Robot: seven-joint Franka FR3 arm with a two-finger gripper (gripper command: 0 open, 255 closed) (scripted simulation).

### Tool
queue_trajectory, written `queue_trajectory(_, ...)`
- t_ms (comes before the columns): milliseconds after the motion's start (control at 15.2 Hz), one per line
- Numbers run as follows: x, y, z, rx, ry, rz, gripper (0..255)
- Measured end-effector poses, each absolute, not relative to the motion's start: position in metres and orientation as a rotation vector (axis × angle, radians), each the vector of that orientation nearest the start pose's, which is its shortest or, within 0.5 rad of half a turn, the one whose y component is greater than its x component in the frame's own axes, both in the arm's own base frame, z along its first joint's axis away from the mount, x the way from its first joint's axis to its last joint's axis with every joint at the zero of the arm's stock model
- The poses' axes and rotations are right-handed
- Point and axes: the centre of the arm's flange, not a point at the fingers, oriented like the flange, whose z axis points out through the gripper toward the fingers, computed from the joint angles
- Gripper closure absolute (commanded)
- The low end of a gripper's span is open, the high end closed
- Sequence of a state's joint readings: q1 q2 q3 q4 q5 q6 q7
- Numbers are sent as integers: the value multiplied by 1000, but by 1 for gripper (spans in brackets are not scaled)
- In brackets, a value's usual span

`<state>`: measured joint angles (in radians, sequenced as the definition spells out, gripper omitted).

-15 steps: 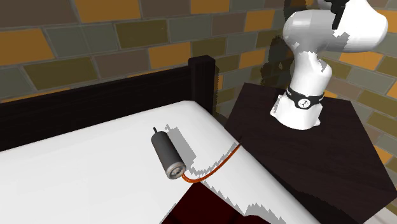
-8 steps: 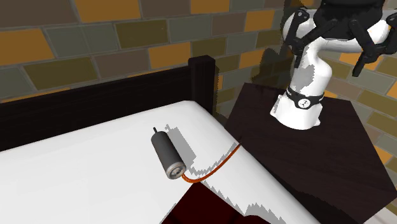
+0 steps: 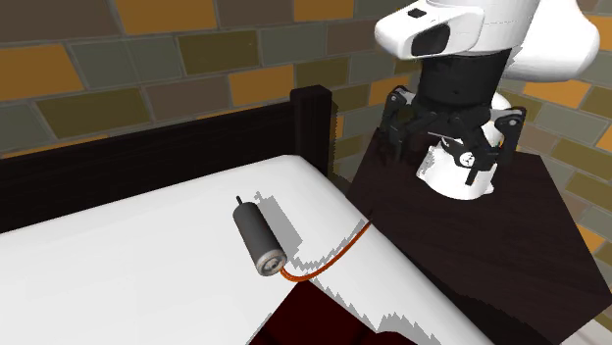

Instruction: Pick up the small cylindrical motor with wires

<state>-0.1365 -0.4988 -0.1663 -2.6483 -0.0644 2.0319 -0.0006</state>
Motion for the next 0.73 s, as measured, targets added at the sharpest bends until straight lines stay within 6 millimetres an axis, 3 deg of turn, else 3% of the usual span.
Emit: queue_trajectory(726, 387, -182, 281, -3083, 538, 129, 0)
